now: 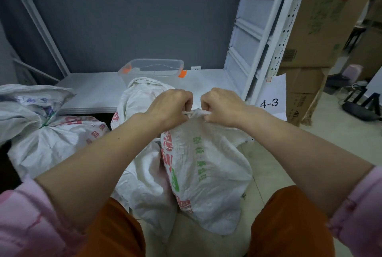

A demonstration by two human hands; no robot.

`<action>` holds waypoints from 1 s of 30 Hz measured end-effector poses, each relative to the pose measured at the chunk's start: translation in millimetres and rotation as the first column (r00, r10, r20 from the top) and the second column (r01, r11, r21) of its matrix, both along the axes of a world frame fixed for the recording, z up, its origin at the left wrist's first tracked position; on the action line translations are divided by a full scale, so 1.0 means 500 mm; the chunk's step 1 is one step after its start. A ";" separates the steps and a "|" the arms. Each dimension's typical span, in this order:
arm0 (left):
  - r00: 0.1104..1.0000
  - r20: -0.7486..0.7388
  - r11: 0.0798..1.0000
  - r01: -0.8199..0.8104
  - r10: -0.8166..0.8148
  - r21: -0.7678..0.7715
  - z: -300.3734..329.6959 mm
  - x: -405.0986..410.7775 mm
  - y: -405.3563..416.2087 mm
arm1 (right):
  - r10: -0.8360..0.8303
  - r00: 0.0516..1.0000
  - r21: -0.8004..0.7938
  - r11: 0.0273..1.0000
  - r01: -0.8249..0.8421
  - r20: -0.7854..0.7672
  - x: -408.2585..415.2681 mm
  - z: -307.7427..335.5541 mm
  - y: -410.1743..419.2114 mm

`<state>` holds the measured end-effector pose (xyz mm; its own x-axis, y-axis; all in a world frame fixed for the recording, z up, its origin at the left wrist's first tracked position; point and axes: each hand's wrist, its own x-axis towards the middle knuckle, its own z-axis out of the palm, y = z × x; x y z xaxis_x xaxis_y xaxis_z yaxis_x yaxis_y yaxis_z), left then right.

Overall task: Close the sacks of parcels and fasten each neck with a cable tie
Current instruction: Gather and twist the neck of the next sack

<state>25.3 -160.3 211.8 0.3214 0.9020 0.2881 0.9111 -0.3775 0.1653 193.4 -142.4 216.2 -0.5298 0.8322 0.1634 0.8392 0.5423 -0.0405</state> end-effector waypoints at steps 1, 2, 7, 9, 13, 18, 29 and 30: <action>1.000 0.017 0.997 -0.005 0.007 -0.081 0.004 0.003 -0.001 | 0.051 0.998 0.155 0.986 -0.057 0.039 -0.003 -0.010 -0.004; 0.999 0.030 0.982 -0.011 0.017 -0.188 0.011 0.006 -0.001 | 0.111 0.989 0.329 0.934 -0.138 0.098 -0.006 -0.022 -0.006; 0.998 0.057 0.922 -0.008 0.033 -0.387 0.034 0.023 0.009 | 0.244 0.944 0.620 0.712 -0.329 0.220 -0.010 -0.063 -0.015; 0.998 0.043 0.938 -0.021 0.039 -0.346 0.017 0.028 0.013 | 0.267 0.953 0.567 0.768 -0.299 0.141 -0.006 -0.064 -0.020; 0.999 -0.032 0.991 -0.025 0.021 -0.129 -0.024 0.033 0.009 | 0.080 0.982 -0.042 0.995 -0.089 -0.170 0.012 -0.038 -0.010; 0.998 -0.020 0.998 0.061 -0.060 0.027 -0.061 0.040 -0.009 | -0.031 0.979 -0.225 0.974 -0.016 -0.203 0.023 -0.036 0.009; 0.998 -0.062 0.887 -0.048 0.021 -0.459 -0.065 0.029 0.016 | 0.291 0.922 0.511 0.768 -0.385 0.257 0.046 -0.108 -0.003; 0.998 -0.059 0.909 -0.057 0.036 -0.413 -0.078 0.033 0.016 | 0.286 0.926 0.520 0.767 -0.376 0.246 0.048 -0.113 0.000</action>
